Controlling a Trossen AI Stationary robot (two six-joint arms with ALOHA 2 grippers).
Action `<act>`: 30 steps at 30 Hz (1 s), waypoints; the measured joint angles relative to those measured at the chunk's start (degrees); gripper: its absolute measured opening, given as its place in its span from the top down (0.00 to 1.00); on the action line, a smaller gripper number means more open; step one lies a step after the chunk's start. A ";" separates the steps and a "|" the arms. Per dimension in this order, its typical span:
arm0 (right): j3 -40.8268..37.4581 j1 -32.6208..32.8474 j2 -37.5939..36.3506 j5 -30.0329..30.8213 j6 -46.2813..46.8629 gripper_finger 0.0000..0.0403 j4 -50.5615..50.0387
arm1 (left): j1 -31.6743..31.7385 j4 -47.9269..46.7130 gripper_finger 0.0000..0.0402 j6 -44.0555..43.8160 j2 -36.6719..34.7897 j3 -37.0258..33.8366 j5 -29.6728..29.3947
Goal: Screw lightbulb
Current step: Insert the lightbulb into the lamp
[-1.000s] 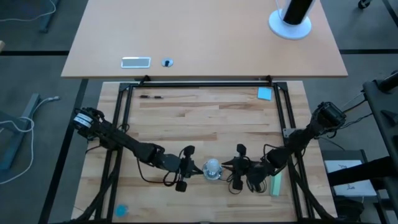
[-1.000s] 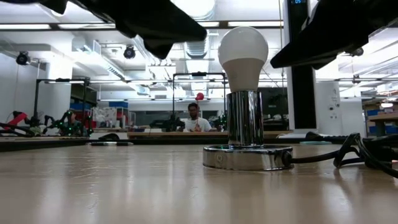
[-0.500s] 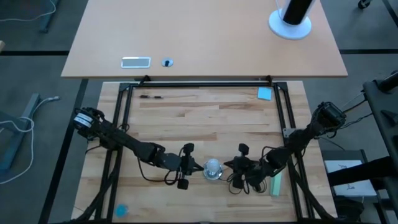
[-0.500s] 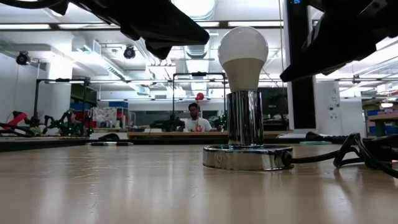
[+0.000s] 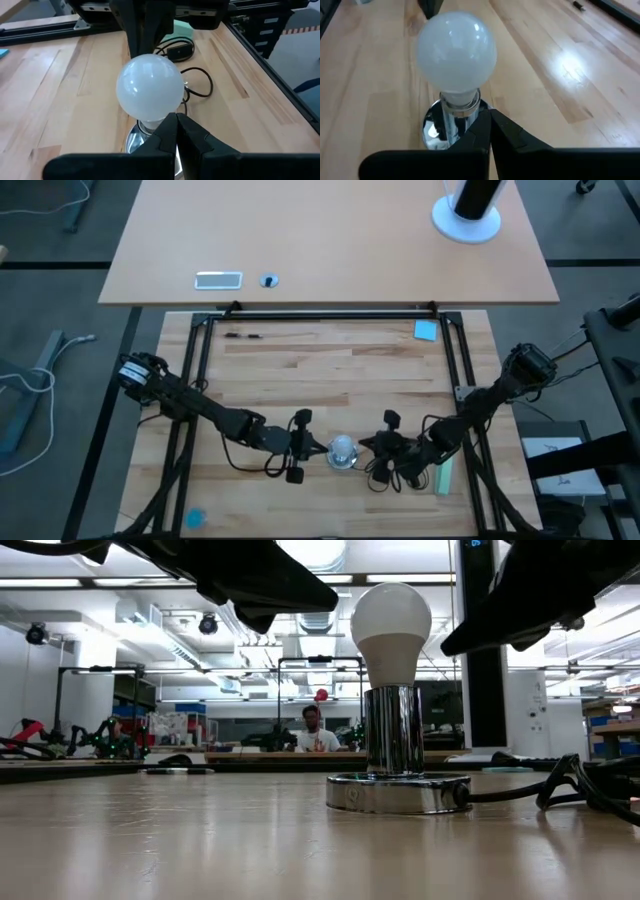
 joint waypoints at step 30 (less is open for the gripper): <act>0.21 -0.52 -0.02 0.90 -5.21 1.00 5.67 | 1.81 4.12 1.00 1.44 4.52 0.59 -2.69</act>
